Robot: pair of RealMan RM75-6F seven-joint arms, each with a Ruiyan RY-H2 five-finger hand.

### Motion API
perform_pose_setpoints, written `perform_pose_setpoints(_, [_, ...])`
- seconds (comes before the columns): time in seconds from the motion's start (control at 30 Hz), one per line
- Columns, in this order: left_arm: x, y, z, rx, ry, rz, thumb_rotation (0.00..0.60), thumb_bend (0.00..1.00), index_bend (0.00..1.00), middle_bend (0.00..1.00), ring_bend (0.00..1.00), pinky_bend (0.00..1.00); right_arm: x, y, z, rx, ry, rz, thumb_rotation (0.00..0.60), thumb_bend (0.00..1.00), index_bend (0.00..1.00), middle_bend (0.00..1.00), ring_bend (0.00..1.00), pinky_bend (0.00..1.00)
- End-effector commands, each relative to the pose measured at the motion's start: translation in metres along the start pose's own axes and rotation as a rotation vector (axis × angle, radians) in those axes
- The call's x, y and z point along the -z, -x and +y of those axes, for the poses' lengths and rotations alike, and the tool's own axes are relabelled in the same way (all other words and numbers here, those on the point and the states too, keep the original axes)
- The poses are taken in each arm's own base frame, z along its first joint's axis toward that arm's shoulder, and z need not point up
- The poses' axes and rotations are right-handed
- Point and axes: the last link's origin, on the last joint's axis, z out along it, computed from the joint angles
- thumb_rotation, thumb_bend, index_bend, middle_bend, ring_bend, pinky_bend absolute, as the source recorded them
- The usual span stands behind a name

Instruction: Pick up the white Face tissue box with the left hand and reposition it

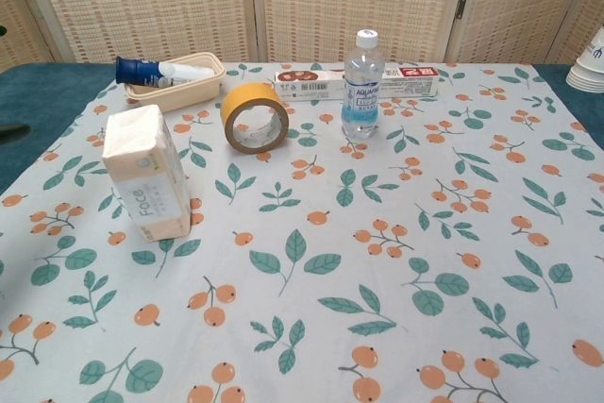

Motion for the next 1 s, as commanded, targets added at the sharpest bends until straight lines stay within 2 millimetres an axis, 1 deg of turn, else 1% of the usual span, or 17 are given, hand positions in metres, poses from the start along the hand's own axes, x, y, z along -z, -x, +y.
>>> perform_pose_setpoints(0.03, [0.011, -0.009, 0.036, -0.517, 0.035, -0.264, 0.6, 0.11, 0.0, 0.11, 0.92, 0.98, 0.0, 0.0, 0.0, 0.0, 0.0, 0.0, 0.6, 0.12, 0.03, 0.0, 0.0, 0.0])
perform_pose_setpoints(0.1, [0.007, -0.003, 0.047, -0.621, 0.027, -0.316, 0.6, 0.11, 0.01, 0.13, 0.92, 0.97, 0.0, 0.0, 0.0, 0.002, 0.0, -0.002, 0.6, 0.12, 0.03, 0.0, 0.0, 0.0])
perform_pose_setpoints(0.2, [-0.001, 0.004, 0.062, -0.691, 0.019, -0.357, 0.6, 0.11, 0.03, 0.18, 0.92, 0.98, 0.001, 0.0, 0.0, 0.003, -0.002, -0.003, 0.6, 0.12, 0.03, 0.0, 0.0, 0.0])
perform_pose_setpoints(0.33, [-0.011, 0.005, 0.081, -0.769, 0.03, -0.32, 0.6, 0.11, 0.05, 0.19, 0.92, 0.98, 0.0, -0.001, 0.002, 0.001, 0.004, 0.001, 0.6, 0.12, 0.03, 0.0, 0.0, 0.0])
perform_pose_setpoints(0.43, [-0.015, 0.005, 0.09, -0.835, 0.031, -0.297, 0.6, 0.11, 0.06, 0.19, 0.92, 0.98, -0.002, 0.0, 0.003, 0.001, 0.012, -0.008, 0.6, 0.12, 0.03, 0.0, 0.0, 0.0])
perform_pose_setpoints(0.6, [-0.019, 0.008, 0.097, -0.852, 0.014, -0.306, 0.6, 0.12, 0.08, 0.2, 0.93, 0.98, -0.004, 0.0, 0.003, 0.003, 0.014, -0.015, 0.6, 0.12, 0.03, 0.0, 0.0, 0.0])
perform_pose_setpoints(0.67, [-0.021, 0.01, 0.1, -0.858, 0.003, -0.321, 0.6, 0.12, 0.1, 0.21, 0.93, 0.99, -0.004, 0.0, 0.003, 0.003, 0.015, -0.015, 0.6, 0.12, 0.03, 0.0, 0.0, 0.0])
perform_pose_setpoints(0.7, [-0.024, 0.013, 0.105, -0.809, -0.019, -0.344, 0.6, 0.12, 0.11, 0.22, 0.93, 0.99, -0.004, 0.001, 0.003, 0.004, 0.015, -0.018, 0.6, 0.12, 0.03, 0.0, 0.0, 0.0])
perform_pose_setpoints(0.73, [-0.028, 0.014, 0.108, -0.797, -0.035, -0.354, 0.6, 0.12, 0.11, 0.23, 0.93, 0.99, -0.004, 0.001, 0.003, 0.006, 0.014, -0.02, 0.6, 0.12, 0.03, 0.0, 0.0, 0.0])
perform_pose_setpoints(0.87, [-0.041, 0.018, 0.12, -0.802, -0.054, -0.371, 0.6, 0.12, 0.12, 0.23, 0.93, 0.99, -0.005, 0.0, 0.003, 0.004, 0.016, -0.024, 0.6, 0.12, 0.03, 0.0, 0.0, 0.0])
perform_pose_setpoints(1.0, [-0.046, 0.024, 0.129, -0.799, -0.037, -0.359, 0.6, 0.12, 0.11, 0.23, 0.93, 0.99, -0.006, -0.001, 0.004, -0.001, 0.021, -0.023, 0.6, 0.12, 0.03, 0.0, 0.0, 0.0])
